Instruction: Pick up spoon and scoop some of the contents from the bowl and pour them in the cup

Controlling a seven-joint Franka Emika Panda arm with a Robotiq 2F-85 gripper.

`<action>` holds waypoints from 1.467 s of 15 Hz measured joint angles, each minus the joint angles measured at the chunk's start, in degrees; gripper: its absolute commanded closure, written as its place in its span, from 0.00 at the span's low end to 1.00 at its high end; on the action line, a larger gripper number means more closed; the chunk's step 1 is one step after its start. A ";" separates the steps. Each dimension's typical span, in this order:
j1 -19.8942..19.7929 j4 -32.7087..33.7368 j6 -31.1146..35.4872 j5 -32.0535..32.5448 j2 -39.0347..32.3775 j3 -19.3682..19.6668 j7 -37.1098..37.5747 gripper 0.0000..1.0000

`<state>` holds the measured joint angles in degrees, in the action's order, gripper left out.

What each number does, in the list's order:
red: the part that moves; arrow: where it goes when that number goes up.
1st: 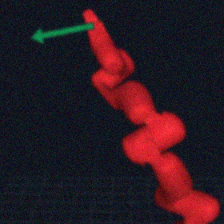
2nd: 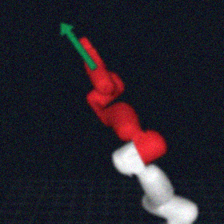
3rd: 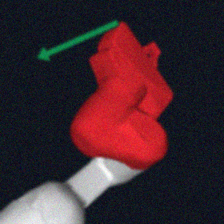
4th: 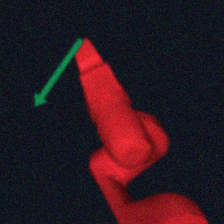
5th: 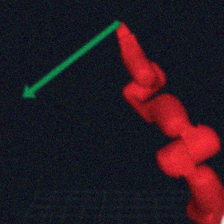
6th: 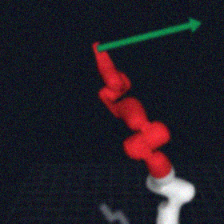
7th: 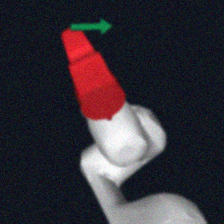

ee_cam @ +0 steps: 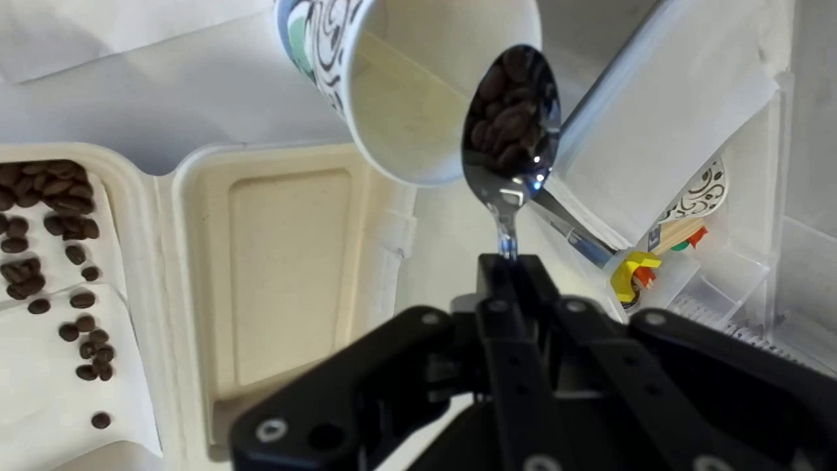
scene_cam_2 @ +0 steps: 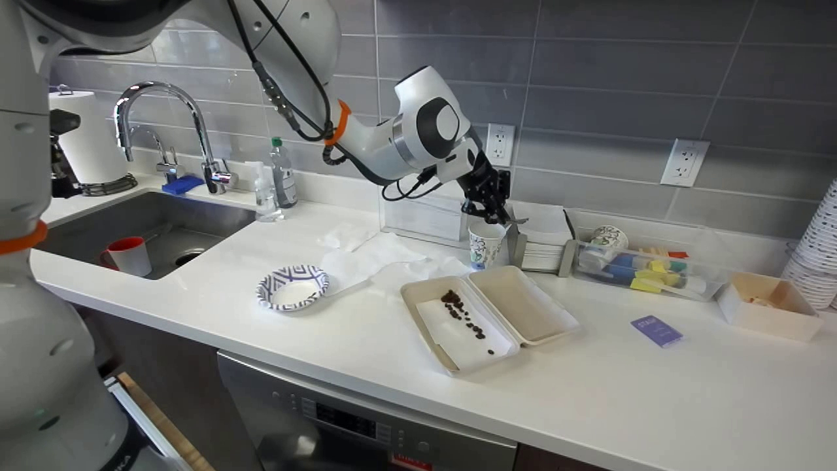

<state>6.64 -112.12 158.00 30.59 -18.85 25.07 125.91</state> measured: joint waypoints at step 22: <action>10.40 -1.18 3.18 21.94 -1.52 10.84 24.17 0.92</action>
<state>17.05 -113.30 161.18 52.53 -20.37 35.91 150.08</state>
